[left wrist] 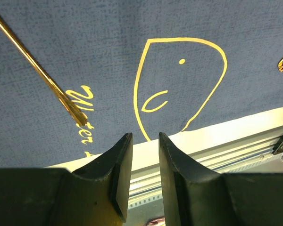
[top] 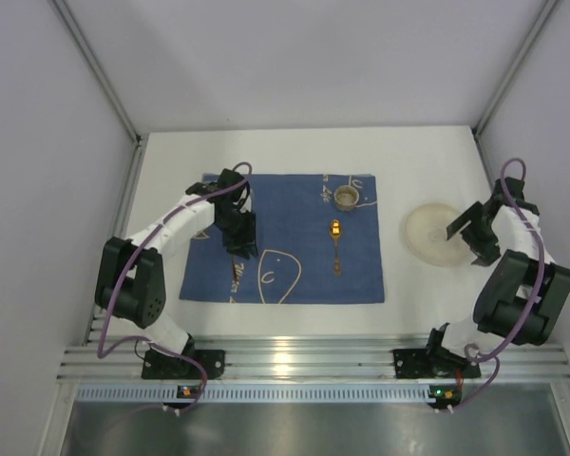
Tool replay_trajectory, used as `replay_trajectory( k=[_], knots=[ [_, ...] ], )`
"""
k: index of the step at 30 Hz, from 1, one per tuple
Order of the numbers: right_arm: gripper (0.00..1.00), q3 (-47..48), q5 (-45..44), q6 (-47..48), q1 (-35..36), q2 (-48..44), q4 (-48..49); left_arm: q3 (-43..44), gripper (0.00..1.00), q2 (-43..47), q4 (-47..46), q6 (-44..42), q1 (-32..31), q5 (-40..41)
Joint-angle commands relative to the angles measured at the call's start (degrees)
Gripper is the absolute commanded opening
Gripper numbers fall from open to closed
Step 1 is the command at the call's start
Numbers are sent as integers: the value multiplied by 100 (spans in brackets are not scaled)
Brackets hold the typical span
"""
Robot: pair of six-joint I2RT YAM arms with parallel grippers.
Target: Set the dinner table for one person
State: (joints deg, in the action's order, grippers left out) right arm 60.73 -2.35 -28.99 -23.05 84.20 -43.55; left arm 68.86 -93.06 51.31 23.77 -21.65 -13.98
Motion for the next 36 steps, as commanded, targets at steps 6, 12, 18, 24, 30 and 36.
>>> replay_trajectory(
  k=[6, 12, 18, 24, 30, 36],
  knots=[
    [85, -562, 59, 61, -33, 438, 382, 180, 34, -11, -86, 31, -94, -140],
    [65, -764, 24, 34, -33, 878, 874, 137, 34, 199, 11, 57, -103, -53],
    [0, -1089, -64, 8, -33, 1028, 1621, -223, 34, 568, 11, 128, -103, 18],
    [0, -836, 138, -54, -7, 326, 1315, -505, 33, 912, -7, 233, -111, 123],
    [0, 613, 437, -282, 116, -650, 262, -593, 32, 1228, -164, 330, -138, 273],
    [0, 2407, 437, -405, 1423, -721, -285, -435, 31, 1184, -200, 348, -147, 290]
  ],
)
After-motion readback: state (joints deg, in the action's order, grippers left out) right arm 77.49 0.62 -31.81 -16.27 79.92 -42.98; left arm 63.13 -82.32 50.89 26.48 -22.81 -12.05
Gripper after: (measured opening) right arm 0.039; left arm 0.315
